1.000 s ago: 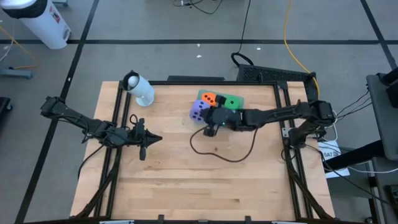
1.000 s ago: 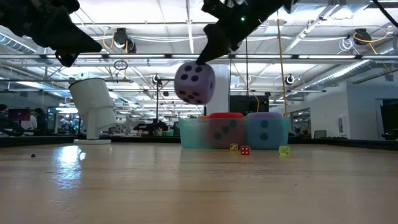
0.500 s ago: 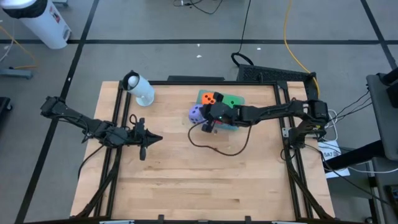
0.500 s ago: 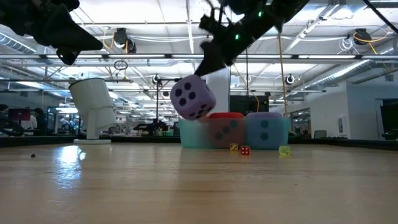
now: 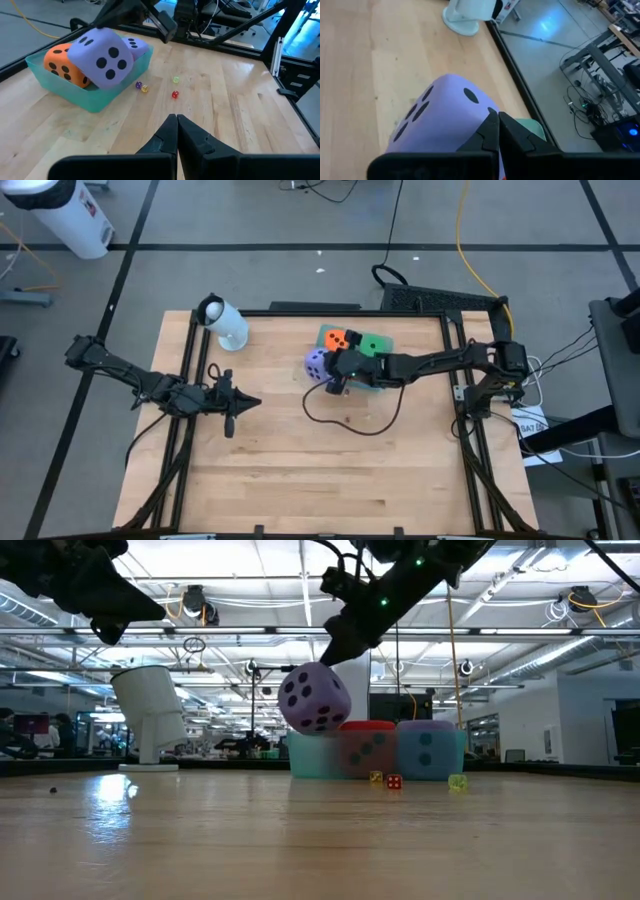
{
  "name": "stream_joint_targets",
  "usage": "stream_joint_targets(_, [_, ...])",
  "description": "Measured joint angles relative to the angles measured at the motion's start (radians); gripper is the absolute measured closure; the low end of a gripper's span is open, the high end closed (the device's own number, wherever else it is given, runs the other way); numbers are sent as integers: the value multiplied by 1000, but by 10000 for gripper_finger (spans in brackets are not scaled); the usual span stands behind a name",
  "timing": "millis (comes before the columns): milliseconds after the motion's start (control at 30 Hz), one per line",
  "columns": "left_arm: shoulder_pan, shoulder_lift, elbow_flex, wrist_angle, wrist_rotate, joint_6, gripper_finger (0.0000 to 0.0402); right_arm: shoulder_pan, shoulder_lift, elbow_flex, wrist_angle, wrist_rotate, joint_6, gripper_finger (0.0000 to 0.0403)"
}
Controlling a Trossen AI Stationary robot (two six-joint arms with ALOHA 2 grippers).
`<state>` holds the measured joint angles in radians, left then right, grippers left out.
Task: Pick & Place Dice
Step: Put the large purple die into the blue bin
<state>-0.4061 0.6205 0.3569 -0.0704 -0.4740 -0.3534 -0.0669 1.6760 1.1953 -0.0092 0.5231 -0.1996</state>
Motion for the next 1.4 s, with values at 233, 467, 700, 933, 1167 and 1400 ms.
stream_joint_targets(233, [0, 0, 0, 0, 0, -6, 396, -37, -2, 42, -159, 4, 40, 402])
stream_joint_targets(467, [0, 0, 0, -3, 0, -8, 396, -70, 8, 39, -259, -39, 39, 403])
stream_joint_targets(700, [0, 0, 0, 12, -7, 2, 396, -73, 4, 40, -245, 63, 57, 403])
stream_joint_targets(933, [-1, 0, 0, 0, -7, -23, 396, -53, -54, 39, -225, 156, 33, 403])
stream_joint_targets(1167, [-1, 0, 0, -5, -8, -26, 396, -23, -66, 39, -57, -66, -51, 403])
stream_joint_targets(1400, [-1, 0, 0, -4, -28, -25, 396, -74, -38, 44, 34, -273, -104, 403])
